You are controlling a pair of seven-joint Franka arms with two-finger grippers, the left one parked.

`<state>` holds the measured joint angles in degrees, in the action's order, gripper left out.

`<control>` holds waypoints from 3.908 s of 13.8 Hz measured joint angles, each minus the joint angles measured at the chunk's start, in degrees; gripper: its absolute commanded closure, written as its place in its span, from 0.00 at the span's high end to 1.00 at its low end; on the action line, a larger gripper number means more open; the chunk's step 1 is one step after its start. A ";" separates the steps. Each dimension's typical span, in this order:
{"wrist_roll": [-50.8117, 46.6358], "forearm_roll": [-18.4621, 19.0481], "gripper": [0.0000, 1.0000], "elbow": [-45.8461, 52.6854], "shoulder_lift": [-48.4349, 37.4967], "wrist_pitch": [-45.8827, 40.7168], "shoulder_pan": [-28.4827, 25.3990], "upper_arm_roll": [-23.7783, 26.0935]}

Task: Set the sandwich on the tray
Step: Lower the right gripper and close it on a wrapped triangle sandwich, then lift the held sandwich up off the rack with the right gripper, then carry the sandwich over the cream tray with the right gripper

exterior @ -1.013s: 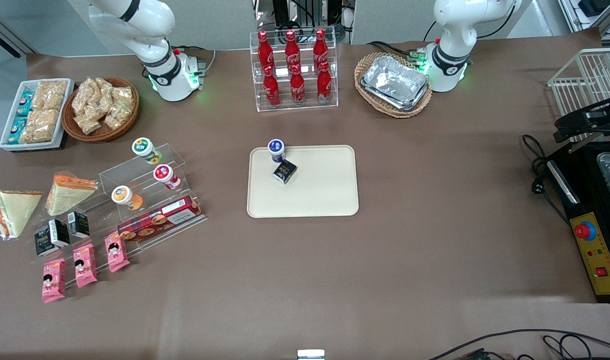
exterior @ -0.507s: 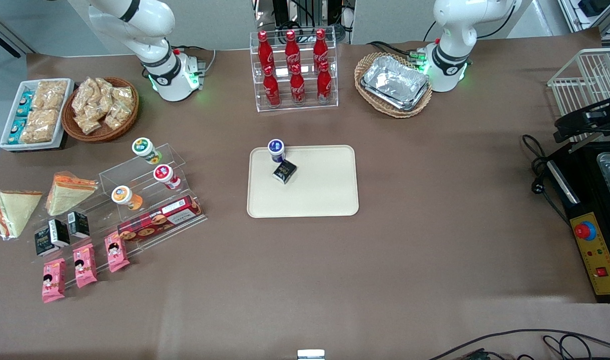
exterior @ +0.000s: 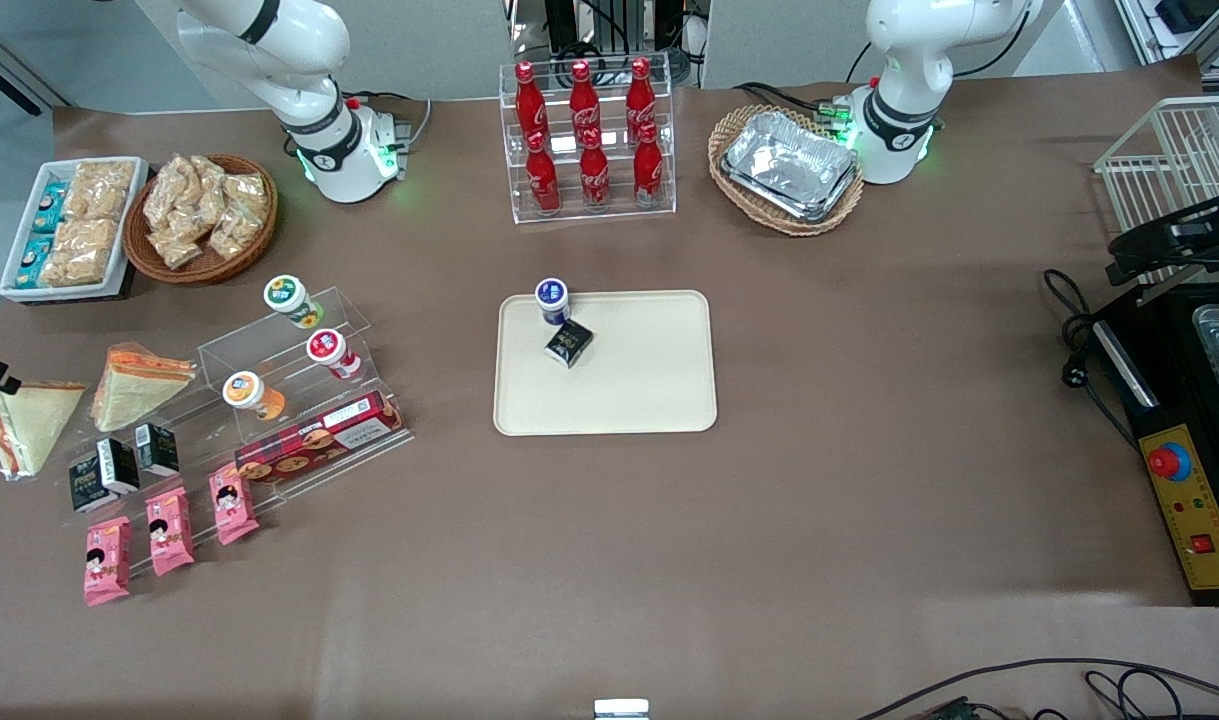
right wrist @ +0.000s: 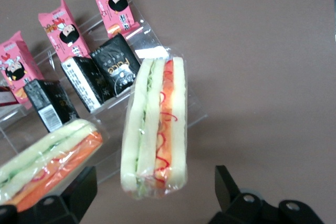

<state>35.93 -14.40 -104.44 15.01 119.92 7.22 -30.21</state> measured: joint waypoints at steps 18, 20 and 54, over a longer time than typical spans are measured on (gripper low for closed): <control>-0.01 -4.28 0.00 -5.36 0.80 8.25 -1.26 0.02; -0.02 -4.29 0.00 -4.02 0.72 5.58 -1.58 0.01; -113.66 3.17 0.00 23.29 7.05 -18.64 -58.33 2.65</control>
<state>-77.72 -11.23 -81.16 22.06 101.28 -51.10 -27.56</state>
